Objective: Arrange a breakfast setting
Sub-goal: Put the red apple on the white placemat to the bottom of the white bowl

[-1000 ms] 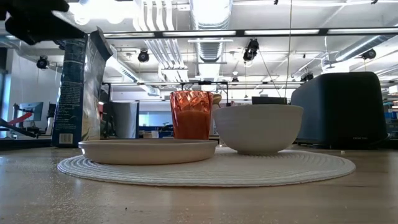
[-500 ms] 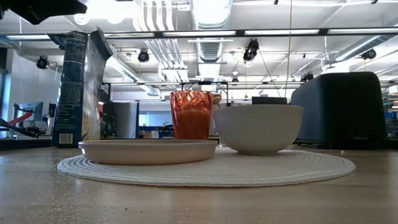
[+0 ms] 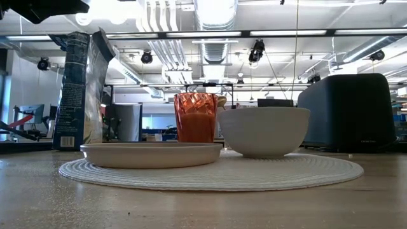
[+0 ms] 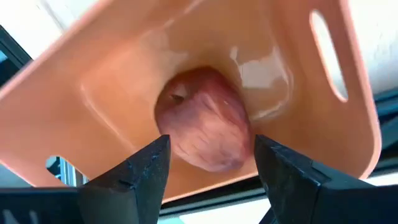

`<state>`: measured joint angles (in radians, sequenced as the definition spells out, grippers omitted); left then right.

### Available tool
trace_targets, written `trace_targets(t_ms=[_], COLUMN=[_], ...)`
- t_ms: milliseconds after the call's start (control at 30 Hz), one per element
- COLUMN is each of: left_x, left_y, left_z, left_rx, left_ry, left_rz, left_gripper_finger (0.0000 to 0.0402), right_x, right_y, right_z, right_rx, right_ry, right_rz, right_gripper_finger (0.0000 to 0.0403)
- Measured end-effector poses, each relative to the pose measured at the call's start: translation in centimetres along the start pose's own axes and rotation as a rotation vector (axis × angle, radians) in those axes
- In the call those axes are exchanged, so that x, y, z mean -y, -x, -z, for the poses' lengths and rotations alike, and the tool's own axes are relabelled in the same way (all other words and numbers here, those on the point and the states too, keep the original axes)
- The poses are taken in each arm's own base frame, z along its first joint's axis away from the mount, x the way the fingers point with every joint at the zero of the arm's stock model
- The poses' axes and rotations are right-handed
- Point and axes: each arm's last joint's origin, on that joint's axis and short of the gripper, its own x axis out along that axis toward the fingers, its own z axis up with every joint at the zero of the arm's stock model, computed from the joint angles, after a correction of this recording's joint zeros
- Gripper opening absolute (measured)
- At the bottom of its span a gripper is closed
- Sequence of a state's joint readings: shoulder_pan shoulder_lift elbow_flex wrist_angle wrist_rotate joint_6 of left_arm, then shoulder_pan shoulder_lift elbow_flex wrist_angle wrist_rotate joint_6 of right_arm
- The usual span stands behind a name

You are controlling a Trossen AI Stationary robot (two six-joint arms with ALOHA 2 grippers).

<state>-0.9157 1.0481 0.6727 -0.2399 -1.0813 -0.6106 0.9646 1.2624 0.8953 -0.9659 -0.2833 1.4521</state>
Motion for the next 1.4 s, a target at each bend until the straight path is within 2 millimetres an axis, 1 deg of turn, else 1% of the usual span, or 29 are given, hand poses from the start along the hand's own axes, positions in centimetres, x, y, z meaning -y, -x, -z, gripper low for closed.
trace_targets(t_ms=[167,367,467,667,800,1000,1067,1267,1400], left_x=[0.0,0.0,0.0,0.0,-0.1,-0.1,-0.1,-0.1,-0.1], left_y=[0.0,0.0,0.0,0.0,0.0,0.0,0.0,0.0,0.0], left_z=[0.0,0.0,0.0,0.1,0.1,0.1,0.1,0.1,0.1], left_rx=[-0.001,-0.001,-0.002,-0.003,-0.006,-0.006,-0.006,-0.007,-0.007], left_ry=[-0.003,-0.003,-0.003,-0.007,-0.012,-0.013,-0.014,-0.003,0.019], left_rz=[-0.001,-0.001,-0.001,-0.002,-0.004,-0.004,-0.004,-0.004,-0.003], left_gripper_finger=[0.0316,0.0316,0.0316,0.0316,0.0316,0.0316,0.0316,0.0316,0.0316], right_x=[0.2,0.3,0.2,0.2,0.0,-0.3,-0.4,-0.8,-1.6], right_y=[-0.3,-0.4,-0.3,-0.4,-0.4,-0.4,-0.4,-0.4,-0.3], right_z=[-0.1,-0.2,-0.1,-0.2,-0.2,-0.2,-0.2,-0.2,-0.2], right_rx=[0.023,0.022,0.023,0.022,0.021,0.016,0.01,-0.007,-0.005], right_ry=[0.022,-0.037,-0.003,-0.099,-0.097,-0.062,-0.06,-0.088,-0.091], right_rz=[0.008,0.007,0.0,0.005,-0.015,-0.048,-0.054,-0.1,-0.181], right_gripper_finger=[0.0217,0.0217,0.0214,0.0213,0.023,0.0277,0.0287,0.03,0.0304])
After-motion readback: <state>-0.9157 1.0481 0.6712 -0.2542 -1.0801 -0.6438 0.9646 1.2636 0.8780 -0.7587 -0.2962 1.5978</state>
